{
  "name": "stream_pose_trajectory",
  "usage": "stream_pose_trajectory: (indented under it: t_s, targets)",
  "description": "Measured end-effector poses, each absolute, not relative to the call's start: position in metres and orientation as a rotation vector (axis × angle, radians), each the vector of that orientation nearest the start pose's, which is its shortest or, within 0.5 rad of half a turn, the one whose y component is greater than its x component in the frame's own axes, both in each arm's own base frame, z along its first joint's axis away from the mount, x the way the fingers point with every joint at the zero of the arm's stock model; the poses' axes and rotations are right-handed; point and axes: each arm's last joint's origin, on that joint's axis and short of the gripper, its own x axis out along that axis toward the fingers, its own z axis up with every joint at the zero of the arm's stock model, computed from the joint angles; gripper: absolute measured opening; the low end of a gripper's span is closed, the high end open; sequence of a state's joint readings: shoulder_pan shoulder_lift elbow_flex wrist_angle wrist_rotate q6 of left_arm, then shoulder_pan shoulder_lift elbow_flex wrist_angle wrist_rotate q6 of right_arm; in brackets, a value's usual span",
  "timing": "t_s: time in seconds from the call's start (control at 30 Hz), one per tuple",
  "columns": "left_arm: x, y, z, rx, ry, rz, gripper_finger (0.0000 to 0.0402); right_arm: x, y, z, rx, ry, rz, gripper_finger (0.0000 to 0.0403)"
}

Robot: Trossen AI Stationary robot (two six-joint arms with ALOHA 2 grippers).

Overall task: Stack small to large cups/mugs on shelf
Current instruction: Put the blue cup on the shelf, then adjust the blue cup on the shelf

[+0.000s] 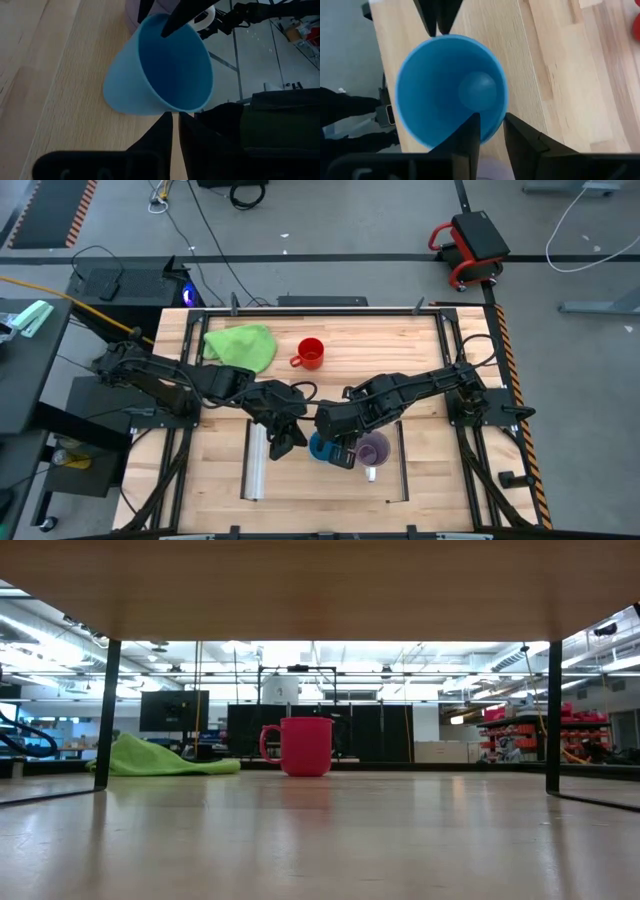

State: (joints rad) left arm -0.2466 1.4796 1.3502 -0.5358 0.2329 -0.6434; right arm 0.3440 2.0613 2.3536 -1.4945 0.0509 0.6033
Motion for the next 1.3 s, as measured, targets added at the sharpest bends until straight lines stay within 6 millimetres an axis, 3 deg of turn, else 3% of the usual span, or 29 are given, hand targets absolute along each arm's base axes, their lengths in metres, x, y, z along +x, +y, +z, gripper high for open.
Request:
stream_pose_trajectory:
  t_s: [0.53,0.8,1.03,1.2,1.3]
  targets:
    - [0.311,-0.081,0.335,-0.578,0.787,-0.206,0.0029,0.357,0.129,0.398,0.311,1.132,-0.106,0.0093]
    - [0.313,-0.053,0.328,-0.545,0.794,0.025,0.0023,0.35,0.116,0.403,0.268,1.136,-0.182,0.0085]
    - [0.319,-0.031,0.325,-0.543,0.784,0.071,0.0027,0.35,0.107,0.403,0.235,1.141,-0.225,0.0043]
    - [0.332,-0.04,0.314,-0.559,0.802,-0.004,0.0029,0.351,0.106,0.402,0.219,1.144,-0.219,0.0007]
    - [0.338,-0.046,0.308,-0.566,0.812,-0.038,0.0025,0.352,0.105,0.395,0.204,1.17,-0.225,0.0006]
